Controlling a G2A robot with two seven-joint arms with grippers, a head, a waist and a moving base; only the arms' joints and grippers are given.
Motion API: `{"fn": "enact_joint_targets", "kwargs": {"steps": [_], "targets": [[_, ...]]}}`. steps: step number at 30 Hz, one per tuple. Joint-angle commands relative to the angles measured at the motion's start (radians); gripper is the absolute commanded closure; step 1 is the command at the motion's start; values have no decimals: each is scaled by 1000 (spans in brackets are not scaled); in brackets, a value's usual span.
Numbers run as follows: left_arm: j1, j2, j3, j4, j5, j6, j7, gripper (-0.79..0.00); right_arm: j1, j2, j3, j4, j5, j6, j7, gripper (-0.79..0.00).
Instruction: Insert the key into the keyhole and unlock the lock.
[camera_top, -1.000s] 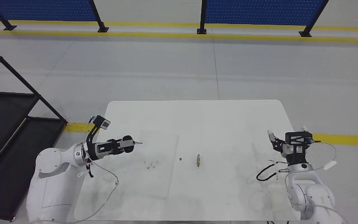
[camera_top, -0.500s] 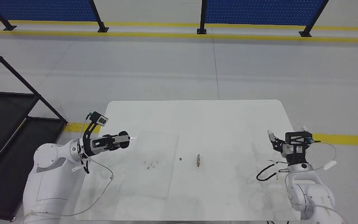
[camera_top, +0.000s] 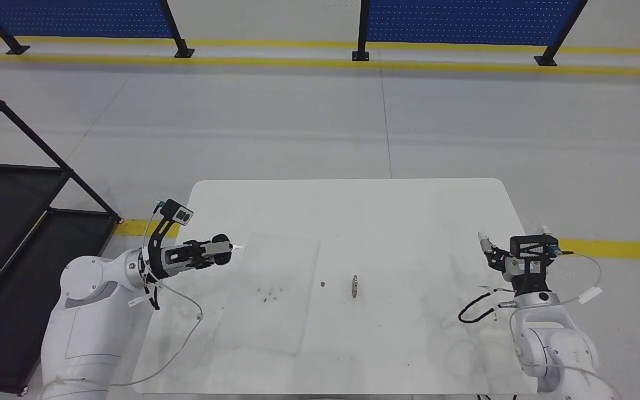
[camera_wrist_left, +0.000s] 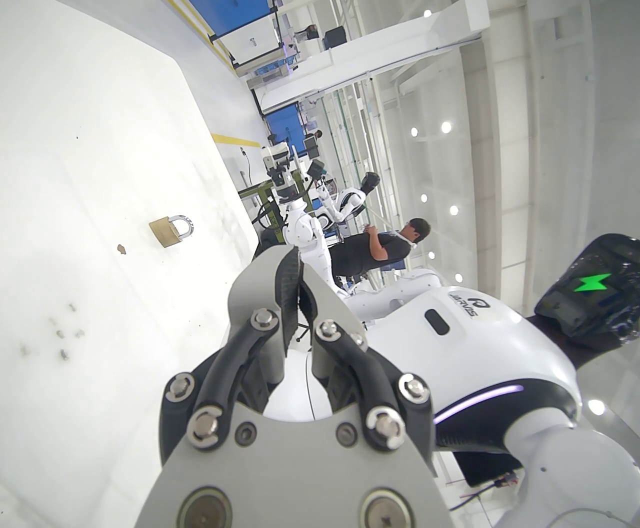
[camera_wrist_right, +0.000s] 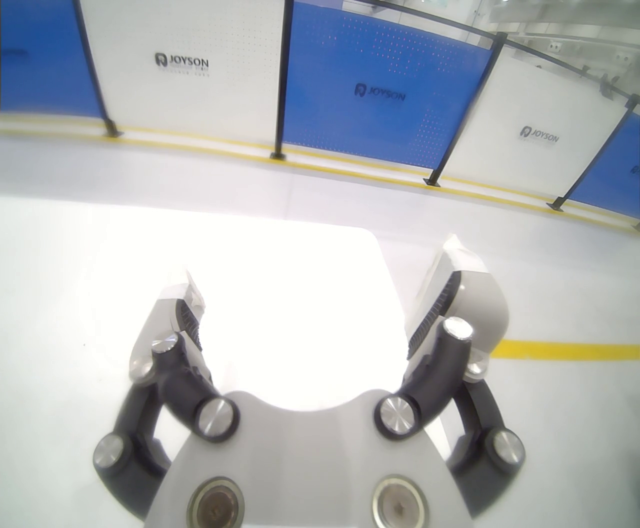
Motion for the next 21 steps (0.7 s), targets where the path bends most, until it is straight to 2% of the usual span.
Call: {"fn": "enact_joint_targets", "kwargs": {"steps": [1, 3, 10, 17, 21], "targets": [[0, 0, 0, 0, 0, 0, 0, 0, 6, -1, -31, -27, -9, -42, 25, -785], [0, 0, 0, 0, 0, 0, 0, 0, 17, -2, -72, -66, -94, -29, 66, -785], [0, 0, 0, 0, 0, 0, 0, 0, 39, -14, -224, -171, -215, -24, 241, -785], [0, 0, 0, 0, 0, 0, 0, 0, 57, -29, -352, -228, -214, -30, 496, -785], [0, 0, 0, 0, 0, 0, 0, 0, 96, -43, -434, -260, -258, 24, 662, -785]]}}
